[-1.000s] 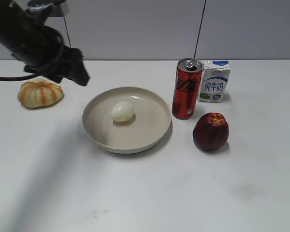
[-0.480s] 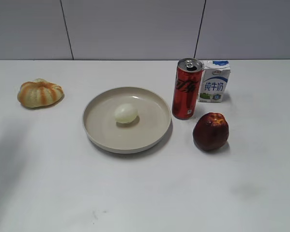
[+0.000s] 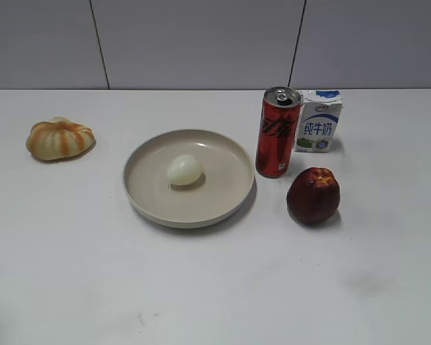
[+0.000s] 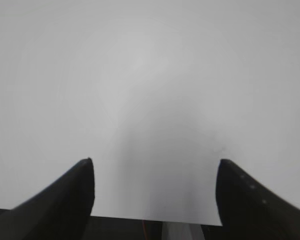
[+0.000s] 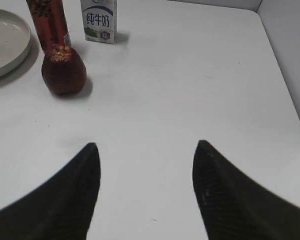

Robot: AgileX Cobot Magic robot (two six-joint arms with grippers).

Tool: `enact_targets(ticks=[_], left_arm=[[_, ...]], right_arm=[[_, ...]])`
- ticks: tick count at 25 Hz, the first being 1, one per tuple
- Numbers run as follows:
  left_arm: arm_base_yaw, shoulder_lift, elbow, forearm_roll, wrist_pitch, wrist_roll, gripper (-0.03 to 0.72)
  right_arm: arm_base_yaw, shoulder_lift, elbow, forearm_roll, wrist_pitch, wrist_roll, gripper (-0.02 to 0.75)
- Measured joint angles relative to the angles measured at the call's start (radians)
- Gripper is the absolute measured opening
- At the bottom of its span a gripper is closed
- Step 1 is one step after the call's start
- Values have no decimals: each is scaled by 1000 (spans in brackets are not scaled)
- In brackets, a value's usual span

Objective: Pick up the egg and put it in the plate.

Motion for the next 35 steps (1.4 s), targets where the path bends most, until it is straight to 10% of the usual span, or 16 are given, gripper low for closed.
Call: enact_targets(ticks=[17, 35], left_arm=[[0, -881, 146, 0, -10, 0, 557], [-29, -924, 149, -4, -3, 0, 557]], right_arm=[[0, 0, 0, 1, 0, 0, 447], [0, 0, 0, 1, 0, 0, 447]])
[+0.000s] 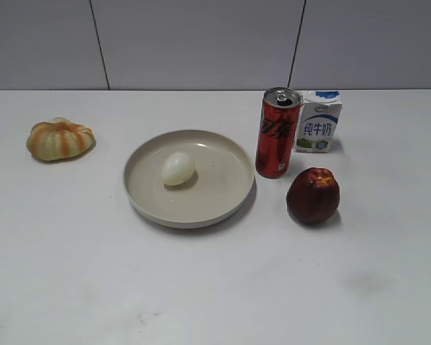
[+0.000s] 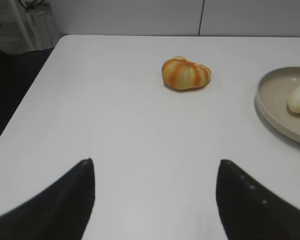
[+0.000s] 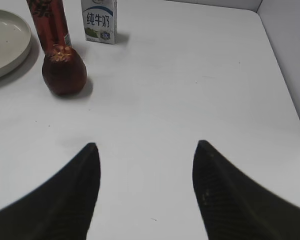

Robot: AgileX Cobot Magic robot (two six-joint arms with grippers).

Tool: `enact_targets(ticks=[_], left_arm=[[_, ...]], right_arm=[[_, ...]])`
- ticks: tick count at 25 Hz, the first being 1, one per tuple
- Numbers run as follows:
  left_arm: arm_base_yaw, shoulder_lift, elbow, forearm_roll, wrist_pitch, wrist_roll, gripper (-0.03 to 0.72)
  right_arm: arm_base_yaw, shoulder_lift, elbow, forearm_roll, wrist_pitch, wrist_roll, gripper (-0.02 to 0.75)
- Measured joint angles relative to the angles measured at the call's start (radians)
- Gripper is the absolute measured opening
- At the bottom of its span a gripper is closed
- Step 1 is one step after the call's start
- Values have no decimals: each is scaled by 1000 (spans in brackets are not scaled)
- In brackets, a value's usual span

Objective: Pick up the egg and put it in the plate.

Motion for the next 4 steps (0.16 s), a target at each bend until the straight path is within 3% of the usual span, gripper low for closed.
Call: enact_targets(ticks=[4], left_arm=[[-57, 0, 0, 0, 0, 0, 554]], right_arm=[[0, 0, 0, 0, 0, 0, 447]])
